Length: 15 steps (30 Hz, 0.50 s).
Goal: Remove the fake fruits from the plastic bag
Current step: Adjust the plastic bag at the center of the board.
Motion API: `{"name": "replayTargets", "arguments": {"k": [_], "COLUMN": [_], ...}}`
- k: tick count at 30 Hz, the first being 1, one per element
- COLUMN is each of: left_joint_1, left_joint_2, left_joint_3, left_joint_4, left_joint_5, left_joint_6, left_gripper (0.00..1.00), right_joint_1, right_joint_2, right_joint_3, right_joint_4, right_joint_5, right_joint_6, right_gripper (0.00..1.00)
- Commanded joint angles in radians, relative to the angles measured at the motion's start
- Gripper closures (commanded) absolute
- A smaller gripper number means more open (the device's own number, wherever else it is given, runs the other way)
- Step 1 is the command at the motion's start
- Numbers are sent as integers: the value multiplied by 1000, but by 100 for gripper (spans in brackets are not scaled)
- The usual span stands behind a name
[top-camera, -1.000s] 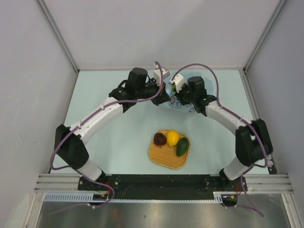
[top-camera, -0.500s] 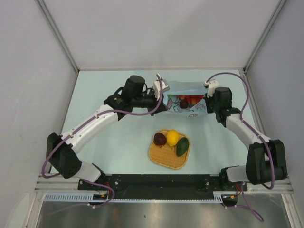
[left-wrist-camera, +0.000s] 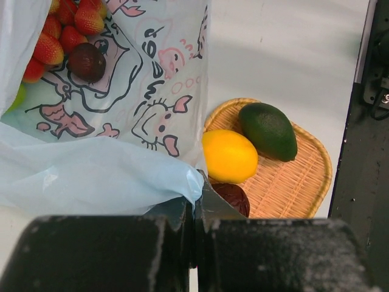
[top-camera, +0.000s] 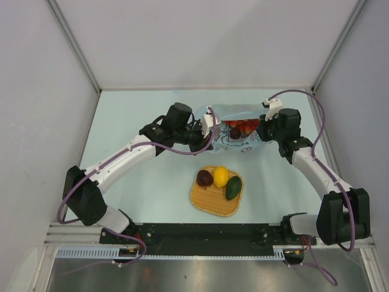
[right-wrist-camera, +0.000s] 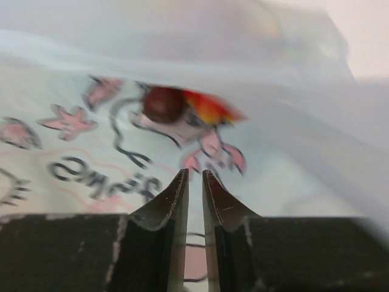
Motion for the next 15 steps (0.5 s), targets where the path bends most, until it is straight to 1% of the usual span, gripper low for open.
{"name": "replayTargets", "arguments": {"k": [1, 2, 5, 6, 7, 8, 9, 10, 12, 14, 15], "left_joint_1": [-5, -5, -5, -6, -5, -5, -5, -6, -6, -5, -6], "left_joint_2": [-15, -12, -2, 0, 2, 0, -1, -6, -23, -38, -60], "left_joint_3": [16, 22, 53, 62, 73, 88, 93, 94, 93, 91, 90], "left_joint_4": [34, 43, 51, 52, 48, 42, 35, 32, 32, 34, 32], "left_joint_5": [2, 1, 2, 1, 1, 4, 8, 7, -10, -36, -39], "left_joint_6": [2, -10, -44, -45, -47, -44, -36, -30, -24, -13, -6], "left_gripper": [100, 100, 100, 100, 100, 100, 100, 100, 100, 100, 100], "right_joint_1": [89, 130, 184, 207, 213, 215, 215, 212, 197, 190, 172], "right_joint_2": [41, 58, 149, 179, 233, 267, 293, 340, 361, 348, 321], "right_joint_3": [103, 109, 152, 182, 195, 207, 218, 233, 236, 215, 180], "right_joint_4": [54, 64, 87, 124, 133, 146, 167, 167, 138, 104, 129], "right_joint_5": [-67, -58, -24, 2, 17, 39, 95, 118, 135, 138, 155], "right_joint_6": [-42, -59, -99, -96, -87, -38, -6, 25, 77, 65, 53], "right_gripper": [81, 81, 83, 83, 85, 86, 87, 87, 86, 86, 86]}}
